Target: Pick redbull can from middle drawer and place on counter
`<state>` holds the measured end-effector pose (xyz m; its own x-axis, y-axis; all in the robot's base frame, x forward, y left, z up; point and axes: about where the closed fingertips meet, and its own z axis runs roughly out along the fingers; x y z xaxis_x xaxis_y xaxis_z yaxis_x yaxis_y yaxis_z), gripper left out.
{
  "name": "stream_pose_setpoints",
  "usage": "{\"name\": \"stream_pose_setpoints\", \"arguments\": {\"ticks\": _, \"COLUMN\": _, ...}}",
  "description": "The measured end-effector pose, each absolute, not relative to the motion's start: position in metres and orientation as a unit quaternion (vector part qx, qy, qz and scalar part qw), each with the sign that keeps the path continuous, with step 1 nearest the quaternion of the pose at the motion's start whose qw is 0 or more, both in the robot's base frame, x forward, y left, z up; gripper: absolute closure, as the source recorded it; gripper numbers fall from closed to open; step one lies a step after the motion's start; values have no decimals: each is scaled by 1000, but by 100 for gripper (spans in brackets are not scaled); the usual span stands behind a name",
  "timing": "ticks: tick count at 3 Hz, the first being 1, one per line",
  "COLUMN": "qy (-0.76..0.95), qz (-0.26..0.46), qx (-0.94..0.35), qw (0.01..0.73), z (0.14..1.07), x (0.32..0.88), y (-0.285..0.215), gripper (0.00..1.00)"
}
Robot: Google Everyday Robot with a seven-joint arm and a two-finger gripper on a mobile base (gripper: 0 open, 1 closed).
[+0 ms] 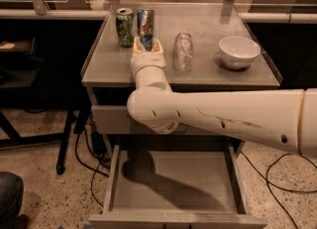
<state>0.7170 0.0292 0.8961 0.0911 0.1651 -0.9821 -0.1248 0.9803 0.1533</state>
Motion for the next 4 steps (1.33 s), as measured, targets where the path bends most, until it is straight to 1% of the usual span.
{"name": "stream_pose_setpoints", "arguments": {"ticks": 1, "qy": 668, "qz": 71, "qx": 39, "qw": 739, "z": 948, "x": 730, "y": -31, "gripper": 100}}
{"name": "stream_pose_setpoints", "arguments": {"ticks": 2, "qy": 706, "qz": 64, "qx": 41, "qw": 704, "z": 967, "x": 736, "y": -68, "gripper": 100}}
{"name": "stream_pose_setpoints", "arguments": {"ticks": 4, "qy": 747, "qz": 97, "qx": 11, "qw": 657, "z": 945, "x": 733, "y": -48, "gripper": 100}}
